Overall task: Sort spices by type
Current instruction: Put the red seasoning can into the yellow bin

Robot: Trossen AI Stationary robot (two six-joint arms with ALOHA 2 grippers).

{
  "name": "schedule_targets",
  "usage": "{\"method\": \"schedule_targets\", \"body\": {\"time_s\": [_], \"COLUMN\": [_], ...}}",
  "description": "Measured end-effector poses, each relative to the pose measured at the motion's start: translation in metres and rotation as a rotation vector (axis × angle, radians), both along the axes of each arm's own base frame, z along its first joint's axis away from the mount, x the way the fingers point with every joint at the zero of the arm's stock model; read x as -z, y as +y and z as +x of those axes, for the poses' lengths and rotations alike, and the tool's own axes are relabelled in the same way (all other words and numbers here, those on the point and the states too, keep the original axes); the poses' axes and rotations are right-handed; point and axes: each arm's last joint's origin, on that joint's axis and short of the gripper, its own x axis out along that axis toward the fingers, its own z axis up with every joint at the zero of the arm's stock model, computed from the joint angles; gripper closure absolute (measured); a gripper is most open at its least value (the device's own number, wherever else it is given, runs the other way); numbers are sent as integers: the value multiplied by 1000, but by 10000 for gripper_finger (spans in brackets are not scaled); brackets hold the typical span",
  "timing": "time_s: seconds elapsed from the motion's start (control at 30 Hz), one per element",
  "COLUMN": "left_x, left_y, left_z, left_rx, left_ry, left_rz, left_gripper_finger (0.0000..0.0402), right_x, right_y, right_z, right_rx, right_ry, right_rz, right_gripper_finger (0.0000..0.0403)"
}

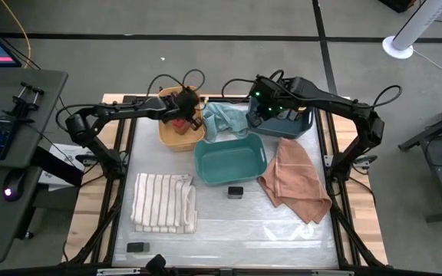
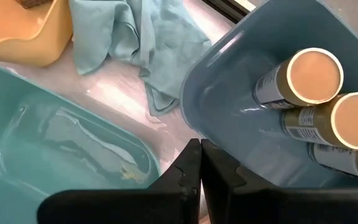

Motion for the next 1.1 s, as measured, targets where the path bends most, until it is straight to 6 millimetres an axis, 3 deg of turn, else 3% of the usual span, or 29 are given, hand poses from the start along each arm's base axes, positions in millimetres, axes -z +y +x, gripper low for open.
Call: {"method": "schedule_targets", "body": {"time_s": [0.13, 0.27, 0.37, 0.5, 1.1], "left_x": [-33, -65, -73, -61, -2], "left_y": [3, -13, -26, -31, -12], "left_z": [-5, -24, -43, -55, -25], "left_rx": [14, 259, 356, 354, 381], "left_ry": [-19, 33, 139, 304, 562], "left_rz": [-11, -196, -320, -467, -461], "left_gripper_finger": [401, 401, 401, 402, 401], "right_x": [0, 0, 0, -1, -3], "right_y": [0, 0, -3, -4, -3], "right_z": [0, 0, 0, 2, 6], "right_rx": [-2, -8, -8, -12, -35], "right_ry": [0, -2, -6, -30, -98], "right_rz": [0, 4, 1, -12, 39], "right_gripper_finger": [403, 403, 403, 403, 403]}}
